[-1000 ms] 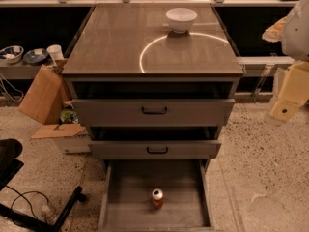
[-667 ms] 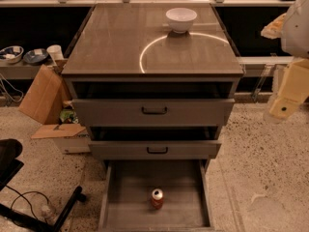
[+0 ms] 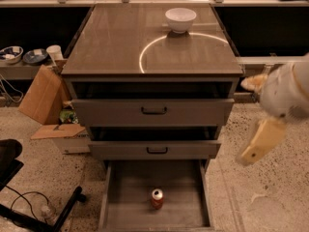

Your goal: Pick coke can from bottom drawer and place on counter

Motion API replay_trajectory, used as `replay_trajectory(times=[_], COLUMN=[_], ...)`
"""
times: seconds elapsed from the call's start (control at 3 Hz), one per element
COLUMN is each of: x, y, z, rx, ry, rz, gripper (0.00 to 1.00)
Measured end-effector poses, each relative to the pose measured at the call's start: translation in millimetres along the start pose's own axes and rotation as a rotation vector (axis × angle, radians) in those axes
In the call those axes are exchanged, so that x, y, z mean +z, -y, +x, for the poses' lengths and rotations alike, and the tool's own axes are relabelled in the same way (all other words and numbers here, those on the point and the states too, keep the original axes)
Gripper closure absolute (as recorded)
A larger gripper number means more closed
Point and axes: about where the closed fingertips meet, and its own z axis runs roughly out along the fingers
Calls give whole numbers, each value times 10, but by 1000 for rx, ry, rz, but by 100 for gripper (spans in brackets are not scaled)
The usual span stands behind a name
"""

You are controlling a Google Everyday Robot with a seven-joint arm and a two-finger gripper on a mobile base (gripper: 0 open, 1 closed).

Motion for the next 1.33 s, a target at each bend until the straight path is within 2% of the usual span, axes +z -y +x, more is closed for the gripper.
replay_trajectory(times=[0.33,0.67,1.0,1.33], x=[999,1642,2184,2203], y=[-279,-349,-324,-324], z=[208,304,371,380], rx=[93,161,212,214], ry=[203,321,407,410], rz=[-86,-88,-73,-75], gripper=[0,0,0,0])
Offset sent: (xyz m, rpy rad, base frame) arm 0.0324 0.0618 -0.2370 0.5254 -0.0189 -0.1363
